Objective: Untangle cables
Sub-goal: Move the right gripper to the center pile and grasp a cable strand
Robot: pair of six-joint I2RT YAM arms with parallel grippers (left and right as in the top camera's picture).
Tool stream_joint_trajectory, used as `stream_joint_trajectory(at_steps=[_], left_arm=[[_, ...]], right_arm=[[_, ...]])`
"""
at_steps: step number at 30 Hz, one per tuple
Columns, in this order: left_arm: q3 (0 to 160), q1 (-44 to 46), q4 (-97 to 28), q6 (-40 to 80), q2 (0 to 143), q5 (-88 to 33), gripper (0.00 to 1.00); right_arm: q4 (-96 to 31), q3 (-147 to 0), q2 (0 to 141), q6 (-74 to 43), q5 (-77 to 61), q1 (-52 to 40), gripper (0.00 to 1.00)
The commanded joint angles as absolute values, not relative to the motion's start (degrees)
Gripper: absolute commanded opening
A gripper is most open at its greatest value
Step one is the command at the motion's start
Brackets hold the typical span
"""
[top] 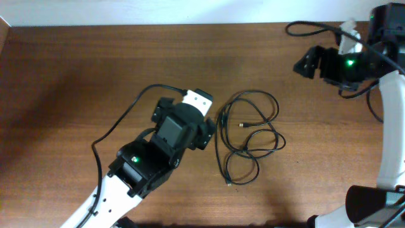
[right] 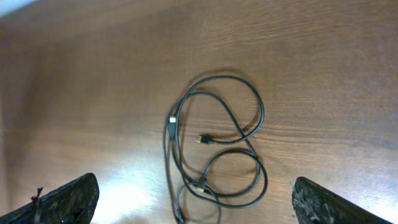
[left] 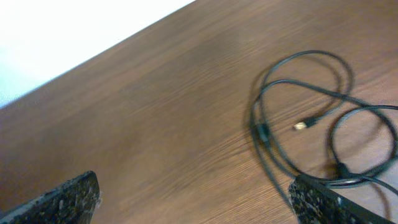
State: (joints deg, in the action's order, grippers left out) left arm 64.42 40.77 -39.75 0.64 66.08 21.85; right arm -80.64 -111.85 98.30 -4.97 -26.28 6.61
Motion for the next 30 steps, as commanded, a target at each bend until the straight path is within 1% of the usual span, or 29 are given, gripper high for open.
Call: stream_joint_trajectory(at_steps=[1,3,7,13,16,22,30], left_arm=[[65.54,36.99,-41.76,8.73,65.21,24.88,0.99],[65.54,35.42,-42.30,10.13,65.21,24.80,0.99],[65.54,33.45,-42.33,10.26,65.21,24.88,0.99],[65.54,32.45,-42.57,10.24,65.23,24.88,0.99],[65.52,32.47,-42.59,10.24,65.23,24.86,0.99],[65.52,32.47,-43.22,10.24,65.23,24.86,0.99],[65.52,32.47,-43.22,10.24,65.23,24.88,0.99]], right_arm=[[-82.15,-112.40,97.80,4.78,-23.27,1.54,0.98],[-84.09,-111.37,98.00,9.26,-19.35,-1.74,0.98],[-82.96,-105.03,98.00,9.50,-14.22,-7.22,0.98],[-78.04,-89.56,98.00,10.31,-14.35,-13.85,0.99],[-72.58,-82.15,98.00,10.26,-14.37,-16.69,0.99],[-65.32,-72.64,98.00,10.31,-14.52,-20.08,0.99],[-59.99,-65.52,98.02,10.26,-14.55,-20.40,0.98]])
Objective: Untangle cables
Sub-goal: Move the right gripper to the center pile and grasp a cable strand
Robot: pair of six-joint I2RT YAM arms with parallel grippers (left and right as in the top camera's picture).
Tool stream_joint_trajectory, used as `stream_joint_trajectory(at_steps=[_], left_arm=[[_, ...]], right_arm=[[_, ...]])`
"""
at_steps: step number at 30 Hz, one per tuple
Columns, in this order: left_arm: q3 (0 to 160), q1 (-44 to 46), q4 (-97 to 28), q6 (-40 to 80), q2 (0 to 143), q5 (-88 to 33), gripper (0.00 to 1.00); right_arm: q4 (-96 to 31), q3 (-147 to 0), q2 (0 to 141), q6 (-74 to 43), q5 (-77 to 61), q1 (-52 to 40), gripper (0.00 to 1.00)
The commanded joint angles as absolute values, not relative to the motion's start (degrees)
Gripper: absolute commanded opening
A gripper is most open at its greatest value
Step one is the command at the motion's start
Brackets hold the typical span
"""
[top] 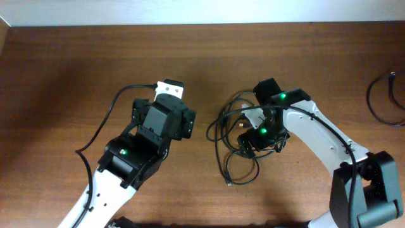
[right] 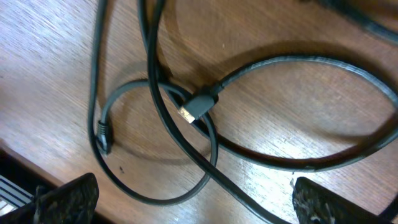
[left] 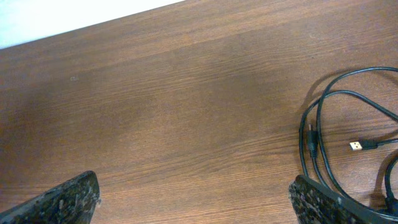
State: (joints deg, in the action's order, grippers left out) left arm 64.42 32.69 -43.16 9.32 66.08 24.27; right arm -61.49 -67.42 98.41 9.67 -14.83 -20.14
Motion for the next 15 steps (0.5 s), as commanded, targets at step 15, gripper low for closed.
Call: stream_joint_trajectory(at_steps=[15], left_arm=[[65.52,32.47,-43.22,10.24,65.25,24.86,0.99]], right_arm=[[-51.96,-60.49,98.02,10.31,-14.52,-20.40,0.67]])
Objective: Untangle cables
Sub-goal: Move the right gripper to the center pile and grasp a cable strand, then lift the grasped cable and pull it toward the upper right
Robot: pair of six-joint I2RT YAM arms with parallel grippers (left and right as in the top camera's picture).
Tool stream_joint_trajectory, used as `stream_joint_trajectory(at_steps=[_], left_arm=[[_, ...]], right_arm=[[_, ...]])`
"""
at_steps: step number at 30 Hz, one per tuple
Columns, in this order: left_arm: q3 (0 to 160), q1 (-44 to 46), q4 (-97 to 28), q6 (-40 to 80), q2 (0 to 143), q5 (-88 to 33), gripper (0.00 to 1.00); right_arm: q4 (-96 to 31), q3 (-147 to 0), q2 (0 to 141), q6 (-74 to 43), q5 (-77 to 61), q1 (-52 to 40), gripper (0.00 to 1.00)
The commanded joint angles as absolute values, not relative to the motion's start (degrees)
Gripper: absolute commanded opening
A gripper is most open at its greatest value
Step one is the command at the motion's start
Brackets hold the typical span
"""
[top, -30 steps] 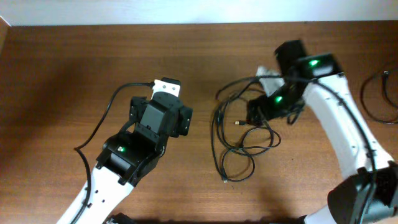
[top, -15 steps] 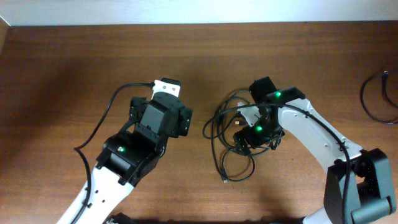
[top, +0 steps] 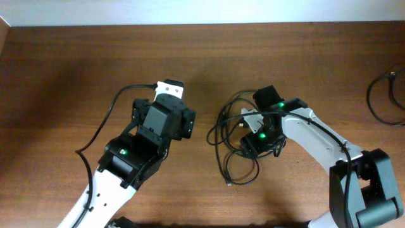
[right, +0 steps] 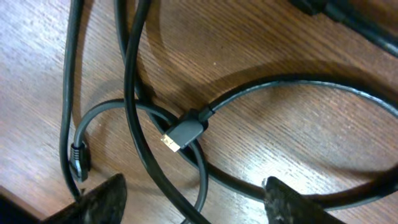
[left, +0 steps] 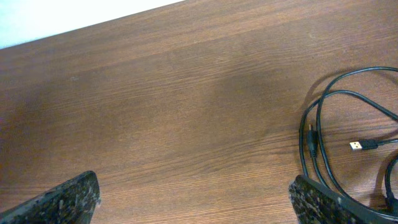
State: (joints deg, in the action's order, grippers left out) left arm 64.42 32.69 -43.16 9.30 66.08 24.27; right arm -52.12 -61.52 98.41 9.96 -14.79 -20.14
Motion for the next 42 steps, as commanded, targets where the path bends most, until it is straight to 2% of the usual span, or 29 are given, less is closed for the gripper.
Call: stream_joint_trajectory(at_steps=[1,8,10,11,13,14,17,23,28,33,42], left_arm=[[65.52,32.47,-43.22,10.24,65.25,24.86,0.99],[65.52,32.47,-43.22,10.24,65.25,24.88,0.99],[65.52,32.47,-43.22,10.24,65.25,24.88,0.99],[65.52,32.47,-43.22,10.24,65.25,24.88,0.99],[65.52,32.47,-43.22,10.24,65.25,24.86,0.99],[65.52,32.47,-43.22,10.24,65.25,24.86,0.99],[65.52,32.47,-43.22,10.24,65.25,24.86,0.99],[65.52,32.47,-43.22,10.24,65.25,24.88,0.99],[65.52,32.47,-43.22,10.24,65.23,24.88,0.99],[65.52,32.47,-43.22,10.24,65.25,24.86,0.99],[65.52,32.47,-43.22,10.24,65.25,24.88,0.99]], right_arm=[[-51.92,-60.14,98.02,10.33,-14.52,-20.40,0.67],[-50.59,-58.39,98.02,11.81,-14.94,-20.40,0.62],[-50.43,-58.39,98.02,11.79,-14.96,-20.40,0.47],[-50.43,-58.39,98.02,11.81,-14.96,-20.40,0.36],[-50.50,-58.39,98.02,11.81,-14.96,-20.40,0.24],[-50.50,-58.39,98.02,11.79,-14.94,-20.40,0.22],[-50.50,-58.39,98.02,11.79,-15.18,-20.40,0.04],[-49.80,-59.79,98.02,11.77,-22.35,-20.18,0.04],[-55.66,-67.61,98.02,11.75,-22.28,-20.18,0.04],[-65.71,-87.20,98.02,11.75,-21.80,-20.18,0.04],[-66.92,-110.78,98.02,5.06,-7.92,-20.18,0.04]])
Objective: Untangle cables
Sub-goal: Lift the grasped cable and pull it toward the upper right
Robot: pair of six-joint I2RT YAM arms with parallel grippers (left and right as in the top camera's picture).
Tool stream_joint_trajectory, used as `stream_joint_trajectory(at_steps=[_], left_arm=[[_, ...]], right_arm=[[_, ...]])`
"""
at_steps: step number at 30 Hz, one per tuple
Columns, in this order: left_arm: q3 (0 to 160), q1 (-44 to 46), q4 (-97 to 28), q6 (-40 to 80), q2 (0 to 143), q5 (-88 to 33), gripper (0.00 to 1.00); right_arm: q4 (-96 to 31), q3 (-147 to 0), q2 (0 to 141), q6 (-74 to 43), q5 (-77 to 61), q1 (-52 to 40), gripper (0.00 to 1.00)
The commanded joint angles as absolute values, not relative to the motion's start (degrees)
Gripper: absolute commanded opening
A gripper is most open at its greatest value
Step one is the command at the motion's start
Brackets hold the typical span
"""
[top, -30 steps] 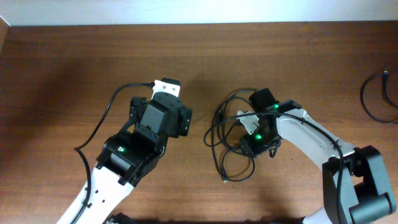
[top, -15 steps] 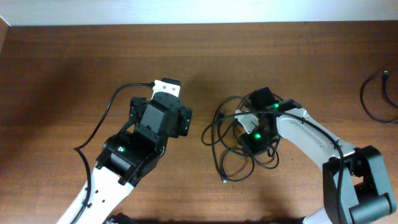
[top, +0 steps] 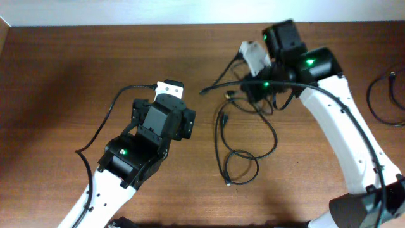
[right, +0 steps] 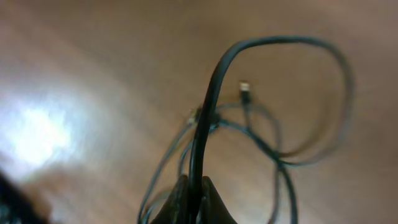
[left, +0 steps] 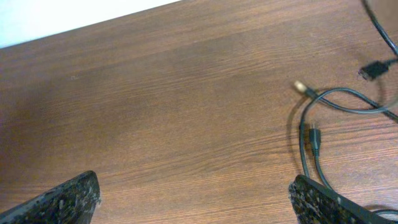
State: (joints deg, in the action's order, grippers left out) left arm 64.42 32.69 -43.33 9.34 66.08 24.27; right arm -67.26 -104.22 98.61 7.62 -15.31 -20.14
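A tangle of thin black cables [top: 243,136] lies right of the table's middle, partly lifted. My right gripper [top: 262,92] is shut on one black cable [right: 208,118] and holds it raised above the table toward the back; loops and plug ends hang beneath it. The rest of the tangle [left: 311,134] trails on the wood, with a gold plug tip [left: 300,86] showing. My left gripper [left: 193,199] stands open over bare wood, left of the cables, with nothing between its fingers.
Another black cable [top: 380,95] curls at the table's right edge. The left arm's own cable [top: 104,136] loops over the wood left of the arm. A pale wall borders the table's far edge [top: 126,25].
My right gripper was low in the tangle with its fingers apart around a plug. It is now shut on a cable, raised and further back. The tangle has stretched upward. The left arm has not moved.
My right gripper began at the far right corner, away from the flat tangle, while the left hovered beside it. The right gripper then sat down in the tangle and the left stood further left. Now the right holds one cable lifted.
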Motion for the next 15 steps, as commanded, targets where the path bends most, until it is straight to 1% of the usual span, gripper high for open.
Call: stream_joint_trajectory(at_steps=[1,4,9,12,15], left_arm=[[65.52,32.47,-43.22,10.24,65.25,24.88,0.99],[65.52,32.47,-43.22,10.24,65.23,24.86,0.99],[65.52,32.47,-43.22,10.24,65.25,24.86,0.99],[65.52,32.47,-43.22,10.24,65.25,24.88,0.99],[65.52,32.47,-43.22,10.24,65.25,24.88,0.99]], right_arm=[[-66.70,-112.16,98.02,5.06,-6.44,-20.18,0.04],[-65.04,-115.61,98.02,5.04,0.93,-20.16,0.04],[-59.86,-116.38,98.02,5.06,12.93,-20.12,0.04],[-57.01,-116.38,98.02,5.06,17.28,-19.31,0.04],[-55.44,-116.38,98.02,5.04,17.63,-16.99,0.04]])
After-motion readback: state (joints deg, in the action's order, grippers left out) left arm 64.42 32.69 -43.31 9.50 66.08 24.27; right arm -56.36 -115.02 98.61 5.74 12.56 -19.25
